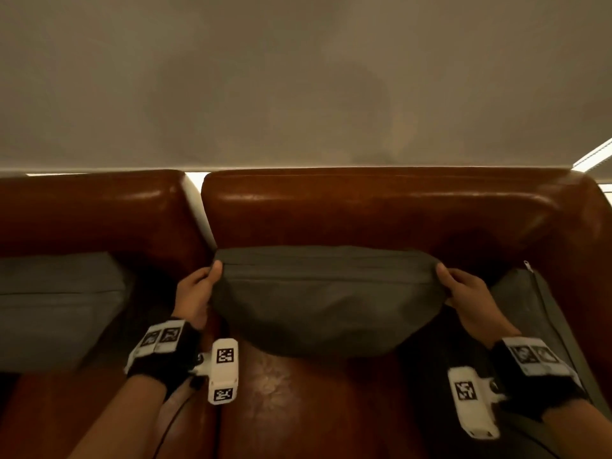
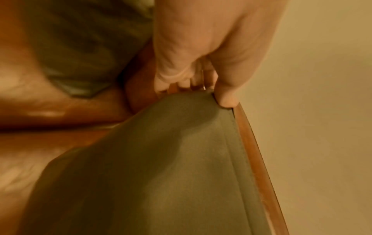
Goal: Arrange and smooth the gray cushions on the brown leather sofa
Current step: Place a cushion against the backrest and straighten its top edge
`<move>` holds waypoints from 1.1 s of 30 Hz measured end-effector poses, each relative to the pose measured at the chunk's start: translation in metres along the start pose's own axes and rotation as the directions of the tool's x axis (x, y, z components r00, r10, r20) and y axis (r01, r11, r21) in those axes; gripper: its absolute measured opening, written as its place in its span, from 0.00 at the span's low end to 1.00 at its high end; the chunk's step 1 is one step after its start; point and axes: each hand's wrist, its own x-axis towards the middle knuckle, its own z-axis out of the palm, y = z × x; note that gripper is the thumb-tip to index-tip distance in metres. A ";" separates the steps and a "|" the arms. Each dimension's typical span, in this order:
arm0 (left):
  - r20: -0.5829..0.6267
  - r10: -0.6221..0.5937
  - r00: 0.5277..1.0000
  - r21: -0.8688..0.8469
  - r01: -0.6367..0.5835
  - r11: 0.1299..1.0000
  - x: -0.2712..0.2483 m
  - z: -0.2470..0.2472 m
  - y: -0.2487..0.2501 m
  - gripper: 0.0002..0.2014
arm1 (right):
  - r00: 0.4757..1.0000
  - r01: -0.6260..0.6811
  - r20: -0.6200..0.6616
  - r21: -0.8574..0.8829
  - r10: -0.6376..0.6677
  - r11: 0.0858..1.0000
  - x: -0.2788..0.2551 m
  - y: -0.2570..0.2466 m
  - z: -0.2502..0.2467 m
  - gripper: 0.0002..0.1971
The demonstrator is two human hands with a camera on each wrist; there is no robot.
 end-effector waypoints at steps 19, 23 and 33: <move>-0.187 -0.045 0.981 0.352 0.110 0.929 0.003 0.029 0.028 0.28 | 0.964 -0.205 -0.207 -0.193 0.165 0.959 0.022 -0.017 0.029 0.24; -0.153 0.013 0.988 0.315 0.036 0.949 0.006 0.025 0.028 0.22 | 0.945 -0.218 -0.265 -0.080 0.190 0.973 0.025 -0.029 0.026 0.22; -0.136 0.094 0.986 0.492 -0.015 0.870 -0.010 0.027 0.034 0.24 | 0.962 -0.118 -0.265 -0.176 0.069 0.977 0.011 -0.023 0.033 0.24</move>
